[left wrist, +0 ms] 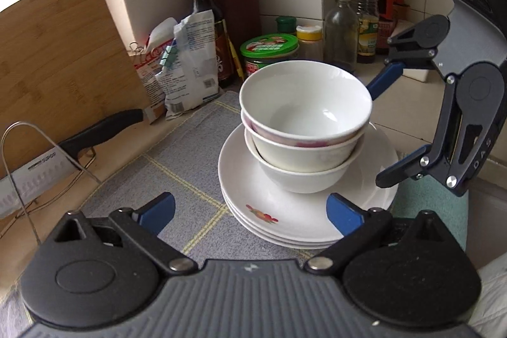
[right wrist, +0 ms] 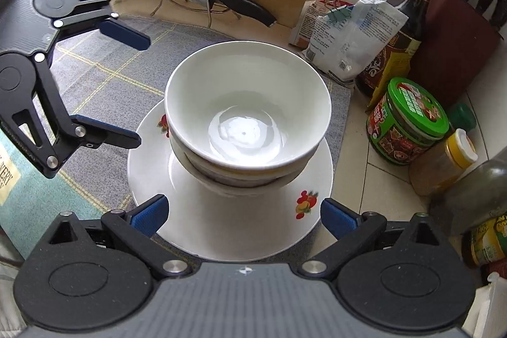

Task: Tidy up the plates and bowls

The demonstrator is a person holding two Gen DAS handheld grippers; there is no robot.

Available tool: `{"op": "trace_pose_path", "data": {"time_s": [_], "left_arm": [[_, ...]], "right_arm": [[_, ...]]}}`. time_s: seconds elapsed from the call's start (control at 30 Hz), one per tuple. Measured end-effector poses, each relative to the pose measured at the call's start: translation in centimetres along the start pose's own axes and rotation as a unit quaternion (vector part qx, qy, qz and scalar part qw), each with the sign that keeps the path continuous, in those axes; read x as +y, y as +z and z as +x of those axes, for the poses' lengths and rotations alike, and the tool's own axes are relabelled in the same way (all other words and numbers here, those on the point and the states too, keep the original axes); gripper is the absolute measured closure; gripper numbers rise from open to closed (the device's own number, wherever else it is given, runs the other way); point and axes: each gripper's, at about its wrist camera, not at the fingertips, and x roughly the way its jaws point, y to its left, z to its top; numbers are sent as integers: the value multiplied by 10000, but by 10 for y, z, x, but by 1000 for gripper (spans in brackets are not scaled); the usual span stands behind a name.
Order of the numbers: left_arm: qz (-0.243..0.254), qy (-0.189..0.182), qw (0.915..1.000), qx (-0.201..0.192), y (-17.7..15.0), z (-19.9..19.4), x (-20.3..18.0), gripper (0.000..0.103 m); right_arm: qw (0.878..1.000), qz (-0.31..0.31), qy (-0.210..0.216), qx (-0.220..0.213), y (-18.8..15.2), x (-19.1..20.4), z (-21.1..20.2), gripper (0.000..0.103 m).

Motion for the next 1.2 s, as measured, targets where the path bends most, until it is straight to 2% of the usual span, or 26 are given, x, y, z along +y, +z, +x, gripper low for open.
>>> {"op": "trace_pose_path", "data": {"time_s": [0.07, 0.1, 0.2, 0.3, 0.4, 0.53, 0.7, 0.8, 1.2], "left_arm": [[-354, 223, 9991, 19, -6, -10, -1, 1], [-525, 454, 9974, 187, -8, -13, -3, 1], [-966, 976, 9896, 421, -13, -22, -9, 1], [-1481, 1055, 9818, 539, -18, -39, -13, 1], [-1681, 1045, 9787, 534, -19, -61, -19, 1], [-1743, 1280, 9751, 482, -16, -89, -24, 1], [-1824, 1100, 9763, 391, -20, -115, -26, 1], [-1790, 1120, 9768, 356, -20, -126, -29, 1], [-1775, 1125, 9774, 246, -22, -144, -29, 1]], "right_arm": [[9981, 499, -343, 52, -5, 8, -5, 0], [9958, 756, -516, 44, -9, 11, -8, 0], [9818, 1651, -933, 97, -20, 22, -17, 0], [9642, 2451, -1006, 63, -29, 35, -32, 0], [9521, 2814, -1194, -98, -31, 55, -53, 0], [9437, 2940, -1493, -270, -33, 77, -78, 0], [9406, 2933, -1669, -375, -35, 95, -100, 0], [9394, 2923, -1740, -429, -35, 104, -108, 0], [9365, 2911, -1891, -495, -33, 116, -119, 0]]}}
